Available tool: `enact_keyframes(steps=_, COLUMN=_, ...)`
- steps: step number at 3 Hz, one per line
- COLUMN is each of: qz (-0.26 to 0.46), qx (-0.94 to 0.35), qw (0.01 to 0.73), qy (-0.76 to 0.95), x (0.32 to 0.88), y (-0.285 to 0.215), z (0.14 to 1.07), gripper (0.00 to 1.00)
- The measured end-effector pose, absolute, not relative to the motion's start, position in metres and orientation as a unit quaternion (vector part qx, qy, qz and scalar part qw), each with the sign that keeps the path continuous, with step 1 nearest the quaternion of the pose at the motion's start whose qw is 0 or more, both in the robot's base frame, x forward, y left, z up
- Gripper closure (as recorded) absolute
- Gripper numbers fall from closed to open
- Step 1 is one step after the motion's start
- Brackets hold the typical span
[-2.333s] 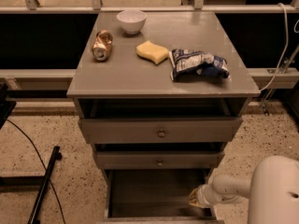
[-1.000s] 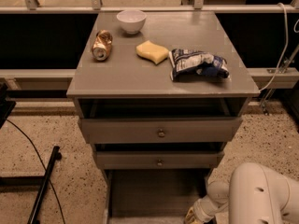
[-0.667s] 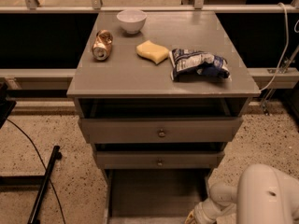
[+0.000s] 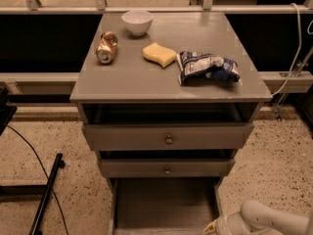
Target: Open bottom drawer
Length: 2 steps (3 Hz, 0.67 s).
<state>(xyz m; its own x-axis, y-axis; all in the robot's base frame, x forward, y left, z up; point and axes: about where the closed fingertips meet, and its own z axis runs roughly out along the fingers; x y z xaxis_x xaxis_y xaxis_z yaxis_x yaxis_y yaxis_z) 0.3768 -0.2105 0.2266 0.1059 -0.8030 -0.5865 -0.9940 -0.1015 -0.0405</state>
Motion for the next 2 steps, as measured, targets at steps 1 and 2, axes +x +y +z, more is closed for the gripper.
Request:
enact_keyframes(steps=1, qz=0.158, qx=-0.711, qw=0.272, qy=0.629, x=0.377, y=-0.226, z=0.286, gripper=0.99)
enact_keyframes(steps=2, qz=0.12, qx=-0.7, qw=0.292, qy=0.641, x=0.382, y=-0.242, z=0.323, gripper=0.82)
